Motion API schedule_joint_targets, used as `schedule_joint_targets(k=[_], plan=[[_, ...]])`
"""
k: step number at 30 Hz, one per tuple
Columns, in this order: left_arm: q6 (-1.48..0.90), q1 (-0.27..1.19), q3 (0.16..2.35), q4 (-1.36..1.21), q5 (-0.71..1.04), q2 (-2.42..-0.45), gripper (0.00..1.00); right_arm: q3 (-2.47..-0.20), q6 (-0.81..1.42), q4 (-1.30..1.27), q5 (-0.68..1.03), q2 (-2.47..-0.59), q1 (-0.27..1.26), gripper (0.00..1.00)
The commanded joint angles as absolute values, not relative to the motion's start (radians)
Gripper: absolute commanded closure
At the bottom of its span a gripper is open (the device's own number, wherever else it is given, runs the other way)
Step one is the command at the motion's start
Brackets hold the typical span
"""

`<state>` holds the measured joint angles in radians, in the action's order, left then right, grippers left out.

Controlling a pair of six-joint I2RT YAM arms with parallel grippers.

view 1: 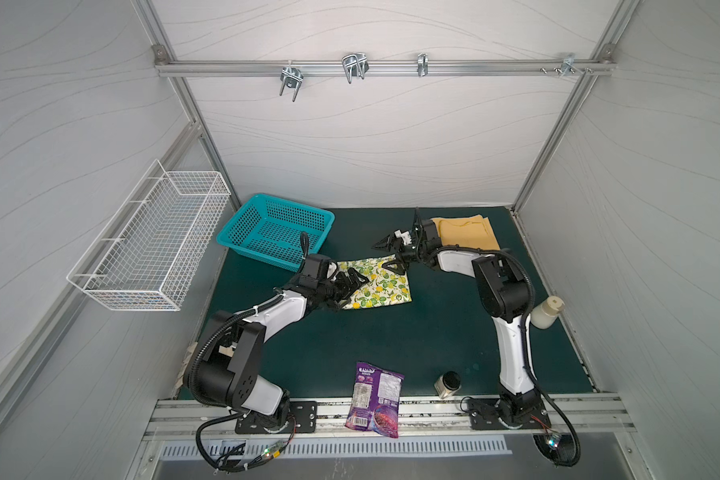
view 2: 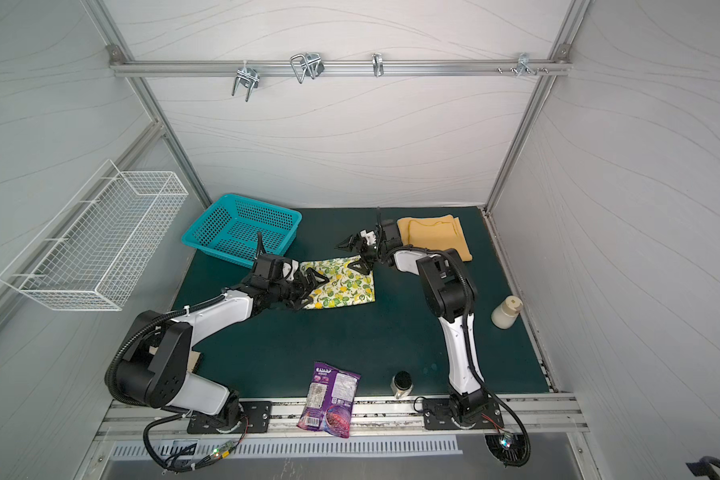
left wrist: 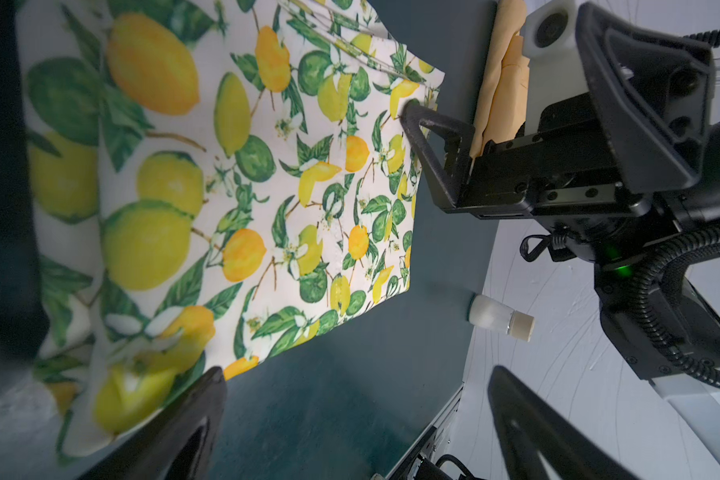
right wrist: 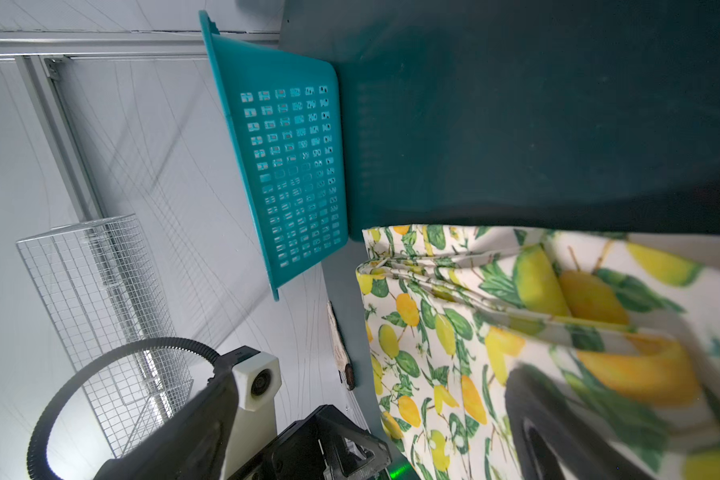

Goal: Fold and stack the skirts

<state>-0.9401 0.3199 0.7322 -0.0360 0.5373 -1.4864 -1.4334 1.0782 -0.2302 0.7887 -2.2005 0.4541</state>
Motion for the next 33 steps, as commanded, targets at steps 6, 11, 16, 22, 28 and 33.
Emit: schedule_joint_targets(k=[6, 11, 16, 22, 28, 33], plan=[[-0.939, 0.321, 0.723, -0.071, 0.531, -1.473, 0.01, -1.438, 1.004, -0.172, 0.727, -2.217, 0.459, 0.01], [-0.937, 0.321, 0.71, -0.083, 0.532, -1.51, 0.01, -1.433, 0.963, -0.133, 0.706, -2.218, 0.454, 0.01], [-0.924, 0.321, 0.69, -0.088, 0.512, -1.538, 0.01, -1.409, 0.938, -0.115, 0.684, -2.212, 0.452, 0.01], [-0.9, 0.315, 0.684, -0.091, 0.49, -1.607, 0.01, -1.355, 0.922, -0.12, 0.652, -2.184, 0.448, 0.01], [-0.834, 0.279, 0.714, -0.029, 0.474, -1.686, 0.02, -1.243, 0.923, -0.165, 0.587, -2.104, 0.44, 0.01], [-0.78, 0.233, 0.75, 0.04, 0.469, -1.744, 0.02, -1.202, 0.918, -0.176, 0.567, -2.059, 0.44, 0.01]])
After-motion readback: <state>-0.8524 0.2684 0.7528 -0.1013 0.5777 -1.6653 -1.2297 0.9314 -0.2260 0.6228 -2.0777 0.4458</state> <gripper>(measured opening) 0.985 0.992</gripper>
